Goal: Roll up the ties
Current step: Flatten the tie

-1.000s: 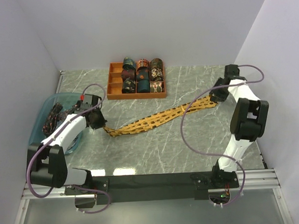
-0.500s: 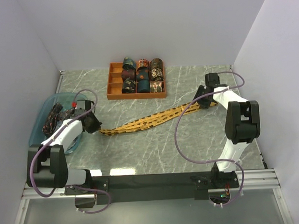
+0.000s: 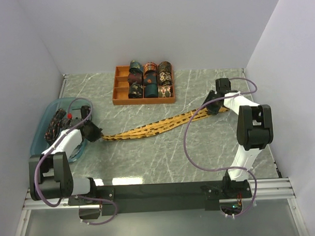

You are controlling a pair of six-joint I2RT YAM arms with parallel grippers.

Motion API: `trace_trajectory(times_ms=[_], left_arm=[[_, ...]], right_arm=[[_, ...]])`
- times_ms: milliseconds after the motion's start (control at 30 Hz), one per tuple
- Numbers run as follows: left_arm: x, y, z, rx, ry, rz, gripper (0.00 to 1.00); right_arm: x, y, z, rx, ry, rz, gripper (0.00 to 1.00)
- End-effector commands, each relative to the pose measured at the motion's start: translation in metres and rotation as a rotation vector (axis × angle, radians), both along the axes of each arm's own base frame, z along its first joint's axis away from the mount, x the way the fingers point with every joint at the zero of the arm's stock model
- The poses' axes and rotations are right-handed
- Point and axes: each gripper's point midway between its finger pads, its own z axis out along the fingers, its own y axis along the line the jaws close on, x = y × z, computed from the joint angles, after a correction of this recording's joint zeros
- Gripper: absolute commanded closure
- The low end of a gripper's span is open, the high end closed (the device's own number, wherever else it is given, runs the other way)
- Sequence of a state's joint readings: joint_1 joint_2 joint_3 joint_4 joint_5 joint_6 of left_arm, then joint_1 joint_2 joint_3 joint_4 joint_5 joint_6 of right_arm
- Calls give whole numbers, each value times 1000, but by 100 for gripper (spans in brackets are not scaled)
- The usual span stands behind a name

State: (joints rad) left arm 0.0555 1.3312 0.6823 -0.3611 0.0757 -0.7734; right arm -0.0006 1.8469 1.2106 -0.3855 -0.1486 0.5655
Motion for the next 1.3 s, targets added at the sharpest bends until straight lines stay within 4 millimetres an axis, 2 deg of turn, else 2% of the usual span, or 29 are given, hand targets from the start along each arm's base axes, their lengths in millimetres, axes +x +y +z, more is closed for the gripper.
trace_trajectory(times_ms=[0,133,200,233,300,333,400,533,633,667,733,767,800,1267], left_arm=[[13,2,19,-50,-92,45,98],[13,4,21,-52,-110,53,94],[13,4,20,-50,-115,52,88],[12,4,20,-52,-114,52,80],[12,5,21,-47,-118,51,73],[11,6,21,-43,-114,52,65],[11,9,25,-22,-126,52,58],[12,15,34,22,-136,40,27],[13,18,42,51,-144,20,18],[14,19,44,60,-142,16,17],[13,20,46,75,-142,5,16],[12,20,48,79,-143,2,16],[12,20,49,83,-143,-4,15],[9,-22,45,109,-105,-187,15]], right_arm=[[16,3,11,32,-56,-18,50],[23,7,15,51,-90,-2,54],[30,11,17,76,-104,11,58],[32,13,18,88,-108,14,61],[35,16,14,105,-101,15,64],[36,17,13,111,-96,11,66],[36,18,6,120,-75,10,69],[35,21,-6,137,-51,3,78],[36,21,-13,139,-27,9,82],[40,20,-10,132,-32,7,83],[34,14,-16,96,26,-7,90],[39,6,-12,53,24,-22,92],[33,3,-17,31,58,-18,93],[30,-82,-25,-196,185,-89,93]])
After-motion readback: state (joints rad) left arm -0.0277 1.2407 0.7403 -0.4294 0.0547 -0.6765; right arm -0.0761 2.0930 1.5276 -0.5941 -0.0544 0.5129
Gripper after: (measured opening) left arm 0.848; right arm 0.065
